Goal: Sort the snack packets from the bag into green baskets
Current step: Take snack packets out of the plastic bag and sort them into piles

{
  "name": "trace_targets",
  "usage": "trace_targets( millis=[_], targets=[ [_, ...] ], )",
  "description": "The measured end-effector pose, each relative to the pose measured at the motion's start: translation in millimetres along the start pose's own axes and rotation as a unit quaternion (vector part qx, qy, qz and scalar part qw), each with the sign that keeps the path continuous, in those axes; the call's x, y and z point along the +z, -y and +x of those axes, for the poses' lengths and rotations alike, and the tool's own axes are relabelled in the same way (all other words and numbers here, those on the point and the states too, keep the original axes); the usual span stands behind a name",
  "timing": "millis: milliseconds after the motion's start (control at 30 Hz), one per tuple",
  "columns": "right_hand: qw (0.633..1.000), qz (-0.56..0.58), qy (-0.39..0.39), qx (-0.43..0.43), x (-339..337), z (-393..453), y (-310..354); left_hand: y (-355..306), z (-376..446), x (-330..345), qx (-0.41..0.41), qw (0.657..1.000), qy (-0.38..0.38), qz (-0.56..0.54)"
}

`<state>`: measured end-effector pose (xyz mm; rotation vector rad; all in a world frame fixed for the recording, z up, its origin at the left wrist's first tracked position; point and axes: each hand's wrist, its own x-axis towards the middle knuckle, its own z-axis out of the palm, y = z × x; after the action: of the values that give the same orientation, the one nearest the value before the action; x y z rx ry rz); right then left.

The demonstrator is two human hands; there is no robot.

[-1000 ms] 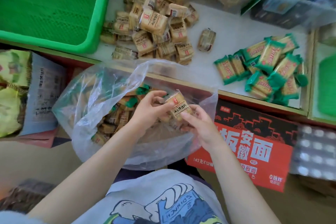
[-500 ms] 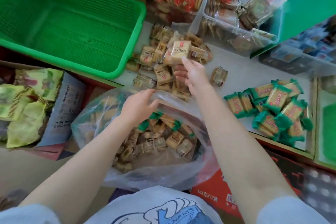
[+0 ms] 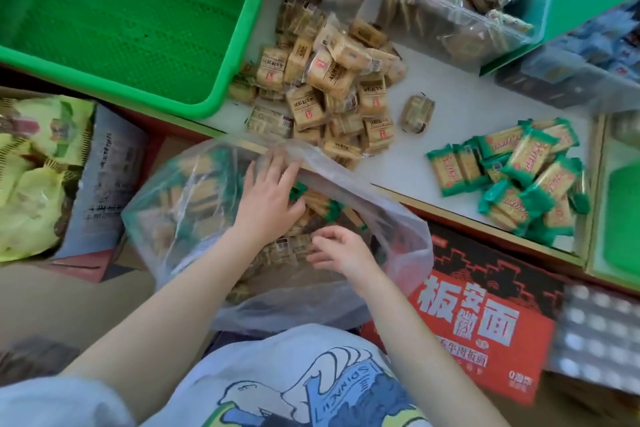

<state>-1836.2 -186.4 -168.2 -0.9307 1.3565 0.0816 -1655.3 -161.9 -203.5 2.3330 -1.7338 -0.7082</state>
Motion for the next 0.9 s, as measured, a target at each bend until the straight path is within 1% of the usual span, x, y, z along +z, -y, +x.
trace_targets(
  millis=[133, 233, 267, 367, 433, 533, 633, 733, 767, 800, 900],
  targets=[
    [0.992, 0.082, -0.08, 0.061, 18.6, 49.6, -40.7, 12.6, -7.5, 12.6, 0.011, 1.0, 0.026, 0.01],
    [0.98, 0.157, -0.08, 0.089, 32.2, 79.1, -38.4, 28.3, -5.7, 14.3, 0.022, 0.999, 0.024, 0.005],
    [0.979, 0.158, -0.081, 0.096, 36.8, 86.7, -34.3, 32.3, -5.3, 13.3, 0.024, 0.999, 0.023, 0.003],
    [0.987, 0.062, -0.113, 0.096, 47.0, 110.4, -27.6, 36.5, -3.3, 10.0, 0.027, 0.999, 0.029, 0.009],
    [0.987, 0.037, -0.126, 0.091, 49.8, 118.7, -30.1, 36.4, -3.9, 10.4, 0.029, 0.999, 0.032, 0.009],
    [0.981, 0.098, -0.129, 0.106, 47.7, 110.2, -36.9, 35.8, -5.0, 11.3, 0.02, 0.999, 0.045, 0.006],
    [0.98, 0.134, -0.098, 0.111, 34.7, 78.8, -47.6, 32.2, -4.9, 9.8, 0.005, 0.998, 0.06, -0.001],
    [0.988, 0.137, -0.029, 0.071, 14.5, 38.1, -55.7, 28.4, -3.3, 4.9, -0.005, 0.997, 0.069, -0.024],
    [0.991, 0.121, -0.019, 0.048, 6.2, 24.2, -55.0, 27.7, -2.9, 3.2, -0.007, 0.997, 0.072, -0.031],
    [0.995, 0.089, -0.024, 0.024, -2.5, 10.8, -51.1, 27.2, -2.5, 1.5, -0.01, 0.996, 0.077, -0.035],
    [0.995, -0.014, -0.088, -0.052, -28.9, -21.8, -26.9, 25.6, -1.4, -2.3, -0.015, 0.995, 0.092, -0.035]
  ],
)
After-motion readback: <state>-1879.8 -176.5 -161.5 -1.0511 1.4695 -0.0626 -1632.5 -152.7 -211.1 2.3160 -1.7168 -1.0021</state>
